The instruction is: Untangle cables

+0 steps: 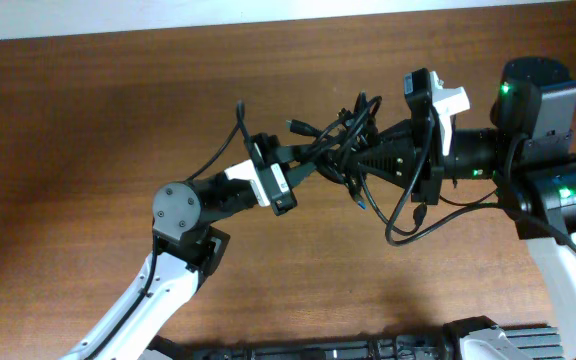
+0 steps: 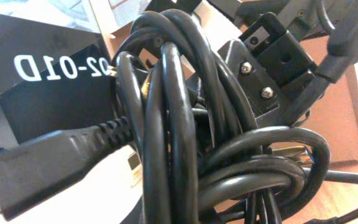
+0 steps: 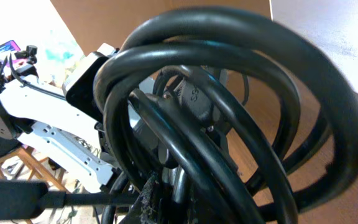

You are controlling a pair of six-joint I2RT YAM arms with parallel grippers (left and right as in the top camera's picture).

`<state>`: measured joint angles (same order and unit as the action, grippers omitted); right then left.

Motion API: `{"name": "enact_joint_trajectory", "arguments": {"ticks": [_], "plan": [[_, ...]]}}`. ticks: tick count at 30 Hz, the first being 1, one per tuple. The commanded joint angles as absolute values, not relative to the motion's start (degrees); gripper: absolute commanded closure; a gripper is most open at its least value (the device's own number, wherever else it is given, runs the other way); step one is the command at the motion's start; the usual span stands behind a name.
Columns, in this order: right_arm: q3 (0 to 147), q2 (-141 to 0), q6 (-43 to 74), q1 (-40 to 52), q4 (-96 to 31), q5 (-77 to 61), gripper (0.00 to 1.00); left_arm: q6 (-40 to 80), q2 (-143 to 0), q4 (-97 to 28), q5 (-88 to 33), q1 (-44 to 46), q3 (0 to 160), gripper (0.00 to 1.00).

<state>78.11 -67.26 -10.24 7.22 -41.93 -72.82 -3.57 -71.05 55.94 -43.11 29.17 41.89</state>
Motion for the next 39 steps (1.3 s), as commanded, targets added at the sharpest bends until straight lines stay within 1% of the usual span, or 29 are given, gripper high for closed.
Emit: {"name": "enact_joint_trajectory", "arguments": {"ticks": [1, 5, 8, 14, 15, 17, 19, 20, 24, 25, 26, 28, 29, 30, 31, 34, 35, 39], "plan": [[77.9, -67.1, -10.1, 7.5, -43.7, -73.6, 0.96, 1.9, -70.4, 57.6, -30.8, 23.6, 43.0, 1.0], [77.9, -67.1, -10.0, 7.5, -43.9, -73.2, 0.96, 7.8, -70.4, 57.6, -23.8, 22.4, 43.0, 1.0], [77.9, -67.1, -10.0, 7.5, -45.0, -73.2, 0.96, 12.7, -70.4, 57.6, -13.7, 22.4, 43.0, 1.0], [77.9, -67.1, -10.0, 7.5, -51.4, -71.8, 0.96, 12.8, -70.4, 57.4, -4.0, 22.3, 43.0, 1.0], [77.9, -67.1, -10.0, 7.5, -55.7, -68.0, 0.96, 12.8, -70.4, 57.4, -3.6, 21.5, 43.0, 1.0], [77.9, -67.1, -10.0, 7.5, -57.9, -65.9, 0.96, 14.2, -70.4, 57.0, -3.6, 21.0, 43.0, 1.0], [77.9, -67.1, -9.2, 7.5, -58.3, -64.4, 0.96, 16.8, -70.4, 55.6, -3.6, 20.8, 43.0, 1.0], [77.9, -67.1, -6.7, 7.6, -58.8, -60.0, 0.96, 17.0, -70.4, 55.0, -3.6, 20.8, 43.0, 1.0], [77.9, -67.1, -6.8, 7.6, -59.3, -59.5, 0.96, 17.0, -70.4, 54.7, -3.3, 20.7, 43.0, 1.0], [77.9, -67.1, -7.2, 7.6, -59.2, -59.7, 0.96, 17.1, -70.4, 54.3, -5.5, 20.7, 43.0, 1.0], [77.9, -67.1, -7.2, 7.6, -58.3, -59.7, 0.94, 17.1, -70.4, 54.1, -10.8, 20.7, 43.0, 1.0], [77.9, -67.1, -7.2, 7.5, -56.2, -59.4, 0.63, 17.1, -70.4, 52.8, -14.0, 20.7, 43.0, 1.0], [77.9, -67.1, -6.7, 7.5, -56.3, -56.5, 0.52, 17.1, -70.4, 53.0, -14.0, 20.7, 43.0, 1.0], [77.9, -67.1, -5.4, 7.5, -56.9, -51.1, 0.45, 17.1, -70.4, 53.2, -14.0, 20.7, 43.0, 1.0], [77.9, -67.1, -3.5, 7.5, -57.0, -47.0, 0.42, 17.1, -70.4, 53.2, -14.0, 20.7, 43.0, 1.0], [78.0, -67.1, -3.5, 7.5, -54.6, -46.5, 0.41, 17.1, -70.4, 53.3, -18.9, 20.7, 43.0, 1.0], [78.0, -67.1, -2.0, 7.4, -52.2, -46.5, 0.32, 17.1, -70.4, 53.3, -22.7, 20.7, 43.0, 1.0], [78.0, -66.9, 5.6, 7.4, -41.6, -46.5, 0.31, 14.7, -70.4, 53.3, -36.9, 20.7, 43.0, 1.0]]}}
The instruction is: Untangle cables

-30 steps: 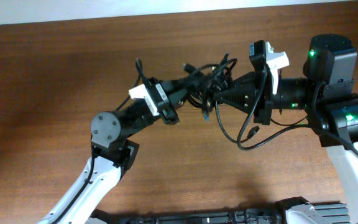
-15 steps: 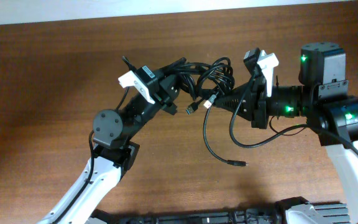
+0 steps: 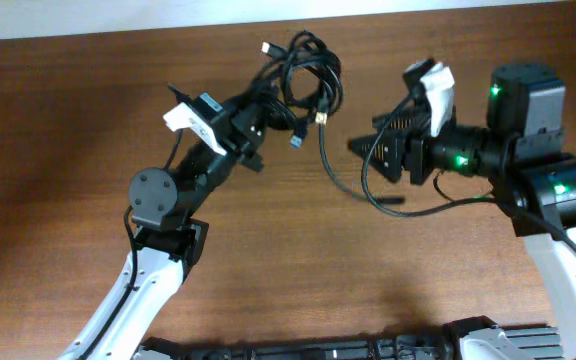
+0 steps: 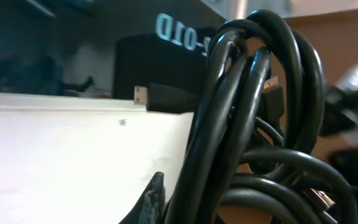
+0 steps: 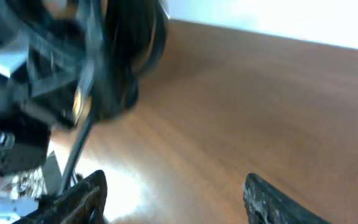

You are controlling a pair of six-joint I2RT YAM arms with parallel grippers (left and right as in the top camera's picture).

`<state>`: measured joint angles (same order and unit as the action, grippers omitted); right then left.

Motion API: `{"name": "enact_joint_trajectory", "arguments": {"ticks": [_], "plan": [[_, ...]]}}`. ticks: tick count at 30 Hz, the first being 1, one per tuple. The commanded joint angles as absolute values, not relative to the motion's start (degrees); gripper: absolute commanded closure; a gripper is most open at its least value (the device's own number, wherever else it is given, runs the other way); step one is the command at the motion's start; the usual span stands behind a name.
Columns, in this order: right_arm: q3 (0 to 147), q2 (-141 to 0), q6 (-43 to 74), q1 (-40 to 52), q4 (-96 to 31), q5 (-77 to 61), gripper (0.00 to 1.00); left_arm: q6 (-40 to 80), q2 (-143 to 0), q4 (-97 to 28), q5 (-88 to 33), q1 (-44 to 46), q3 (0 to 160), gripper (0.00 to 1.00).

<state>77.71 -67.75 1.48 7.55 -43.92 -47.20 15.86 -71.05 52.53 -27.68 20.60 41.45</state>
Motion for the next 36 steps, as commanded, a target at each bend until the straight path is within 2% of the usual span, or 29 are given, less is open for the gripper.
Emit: {"name": "enact_joint_trajectory", "arguments": {"ticks": [1, 10, 13, 16, 18, 23, 26, 31, 35, 36], "plan": [[78.0, -66.7, 5.8, 7.4, -40.6, -46.5, 0.31, 14.7, -70.4, 53.4, -39.5, 20.7, 43.0, 1.0], [78.0, -64.7, 6.5, 7.4, -38.1, -47.5, 0.31, 14.7, -70.4, 53.5, -41.4, 21.7, 43.0, 1.0], [78.0, -64.8, 6.5, 7.4, -35.3, -46.8, 0.31, 13.2, -70.4, 53.5, -45.4, 21.7, 43.0, 1.0], [78.0, -64.7, 6.5, 7.4, -37.2, -36.2, 0.31, 13.2, -70.4, 56.6, -46.3, 21.7, 43.0, 1.0], [78.0, -64.8, 6.5, 7.4, -39.7, -35.3, 0.31, 11.8, -70.4, 59.9, -46.3, 21.7, 43.0, 1.0], [78.0, -64.8, 6.3, 7.6, -39.2, -47.4, 0.31, 8.7, -70.4, 59.7, -47.2, 21.7, 43.0, 1.0], [78.0, -64.8, -0.4, 7.6, -39.2, -61.6, 0.31, 8.6, -70.4, 59.2, -44.7, 21.7, 43.0, 1.0], [78.0, -65.0, -3.0, 11.6, -39.9, -59.5, 0.27, 8.7, -70.4, 59.2, -34.6, 21.7, 43.0, 1.0], [78.0, -66.0, -3.0, 16.1, -41.5, -53.2, 0.25, 8.6, -70.4, 60.0, -33.5, 21.7, 43.0, 1.0], [78.0, -65.9, -3.0, 16.1, -42.8, -47.2, 0.25, 8.7, -70.4, 60.0, -33.2, 21.6, 43.0, 1.0]]}}
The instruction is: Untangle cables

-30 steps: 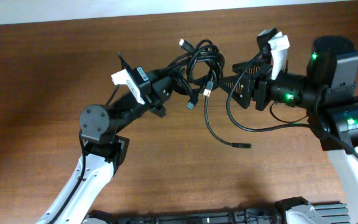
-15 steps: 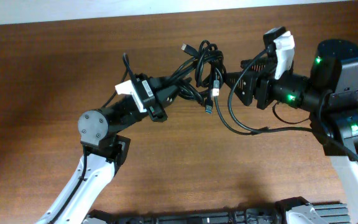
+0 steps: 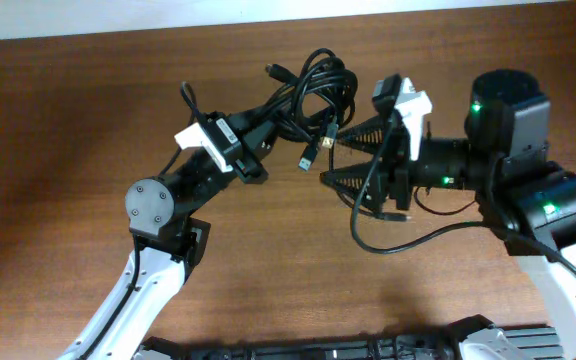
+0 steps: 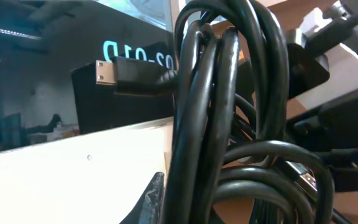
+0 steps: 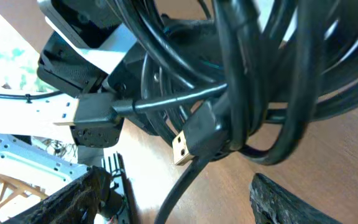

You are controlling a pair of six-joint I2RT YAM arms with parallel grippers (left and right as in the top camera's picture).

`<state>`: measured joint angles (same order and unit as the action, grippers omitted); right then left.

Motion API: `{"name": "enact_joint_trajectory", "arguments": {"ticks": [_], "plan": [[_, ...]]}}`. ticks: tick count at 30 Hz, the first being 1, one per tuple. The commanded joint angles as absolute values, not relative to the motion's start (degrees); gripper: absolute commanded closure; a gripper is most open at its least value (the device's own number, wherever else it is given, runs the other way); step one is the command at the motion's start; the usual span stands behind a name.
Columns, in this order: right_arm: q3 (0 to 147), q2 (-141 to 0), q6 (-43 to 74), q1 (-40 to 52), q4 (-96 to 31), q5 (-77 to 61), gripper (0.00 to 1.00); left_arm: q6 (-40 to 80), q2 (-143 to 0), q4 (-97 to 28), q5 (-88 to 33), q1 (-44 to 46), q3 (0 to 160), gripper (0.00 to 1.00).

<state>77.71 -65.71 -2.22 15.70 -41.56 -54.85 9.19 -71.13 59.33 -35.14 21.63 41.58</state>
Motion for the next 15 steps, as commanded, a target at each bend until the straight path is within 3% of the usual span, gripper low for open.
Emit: {"name": "enact_joint_trajectory", "arguments": {"ticks": [1, 5, 7, 15], "plan": [[78.0, -65.9, -2.9, 16.1, -42.3, -46.7, 0.25, 8.6, -70.4, 60.0, -33.6, 21.6, 43.0, 1.0], [78.0, -65.9, 5.7, 16.1, -34.9, -42.5, 0.25, 8.6, -70.4, 59.4, -34.6, 21.6, 43.0, 1.0], [78.0, -65.9, 8.7, 16.1, -29.9, -42.3, 0.24, 6.1, -70.4, 59.4, -41.2, 21.6, 43.0, 1.0], [78.0, -66.0, 10.0, 16.1, -43.1, -17.0, 0.24, 1.7, -70.4, 61.1, -43.9, 21.6, 43.0, 1.0]]}}
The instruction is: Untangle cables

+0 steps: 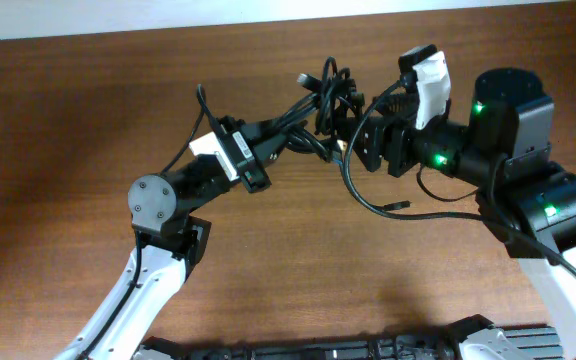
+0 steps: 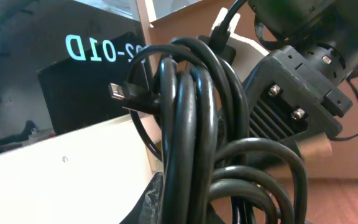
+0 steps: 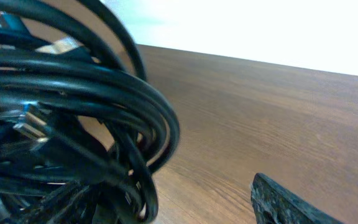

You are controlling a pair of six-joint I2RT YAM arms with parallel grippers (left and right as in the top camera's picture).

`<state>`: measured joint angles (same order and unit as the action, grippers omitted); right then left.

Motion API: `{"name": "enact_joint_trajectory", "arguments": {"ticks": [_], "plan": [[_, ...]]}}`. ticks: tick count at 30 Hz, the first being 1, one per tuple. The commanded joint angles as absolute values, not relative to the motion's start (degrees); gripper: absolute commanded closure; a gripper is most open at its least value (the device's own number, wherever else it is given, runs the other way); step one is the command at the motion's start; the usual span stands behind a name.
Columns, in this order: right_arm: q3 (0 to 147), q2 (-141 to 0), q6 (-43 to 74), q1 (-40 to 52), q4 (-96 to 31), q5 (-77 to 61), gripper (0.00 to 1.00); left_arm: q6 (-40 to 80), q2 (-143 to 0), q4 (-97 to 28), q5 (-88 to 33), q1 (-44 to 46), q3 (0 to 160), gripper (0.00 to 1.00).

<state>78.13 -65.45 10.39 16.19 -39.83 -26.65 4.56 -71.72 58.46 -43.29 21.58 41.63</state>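
A knot of black cables (image 1: 320, 103) hangs above the table between both arms. My left gripper (image 1: 293, 138) is shut on it from the left. The left wrist view is filled by the looped cables (image 2: 191, 130), with one finger (image 2: 156, 198) showing beside them and a small plug (image 2: 118, 91) sticking out. My right gripper (image 1: 354, 140) is open against the knot's right side. In the right wrist view the cables (image 3: 61, 106) cover its left finger, while the right finger (image 3: 291, 202) stands apart. One loose cable (image 1: 370, 205) droops toward the table.
Brown wooden table (image 1: 68, 120) lies beneath everything, with a white wall along its far edge. The right arm's bulky body (image 1: 553, 205) fills the right side. The left arm's elbow joint (image 1: 156, 200) rises from the front left.
The knot in my left gripper has shifted right and slightly lower. My open right gripper has come up from below right and now reaches into the knot's right side.
First both grippers were pressed together in the knot at mid-table. Then they stood apart, the left holding the knot at the far left and the right open with one cable trailing. They closed the distance, and now meet at the knot again.
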Motion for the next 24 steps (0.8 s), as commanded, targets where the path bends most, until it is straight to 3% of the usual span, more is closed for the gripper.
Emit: {"name": "enact_joint_trajectory", "arguments": {"ticks": [1, 8, 13, 21, 22, 24], "plan": [[78.0, -66.0, 10.0, 16.1, -45.0, -14.5, 0.24, 1.6, -70.4, 61.4, -43.7, 21.6, 43.0, 1.0], [78.0, -65.9, 10.0, 16.1, -48.0, -11.4, 0.24, 1.7, -70.4, 62.5, -41.2, 17.9, 43.0, 1.0], [78.0, -61.8, 4.5, 16.1, -43.0, -29.3, 0.18, 1.7, -70.4, 60.2, -41.5, 17.9, 43.0, 1.0], [78.0, -53.8, -2.8, 16.1, -37.7, -32.3, 0.18, -0.9, -70.4, 60.6, -58.3, 17.9, 43.0, 1.0], [78.0, -53.7, -2.8, 16.1, -38.2, -32.4, 0.18, -1.0, -70.4, 61.1, -58.1, 17.9, 43.0, 1.0], [78.0, -53.8, -2.8, 16.1, -40.3, -32.1, 0.31, -0.9, -70.4, 61.0, -55.8, 17.9, 43.0, 1.0]]}}
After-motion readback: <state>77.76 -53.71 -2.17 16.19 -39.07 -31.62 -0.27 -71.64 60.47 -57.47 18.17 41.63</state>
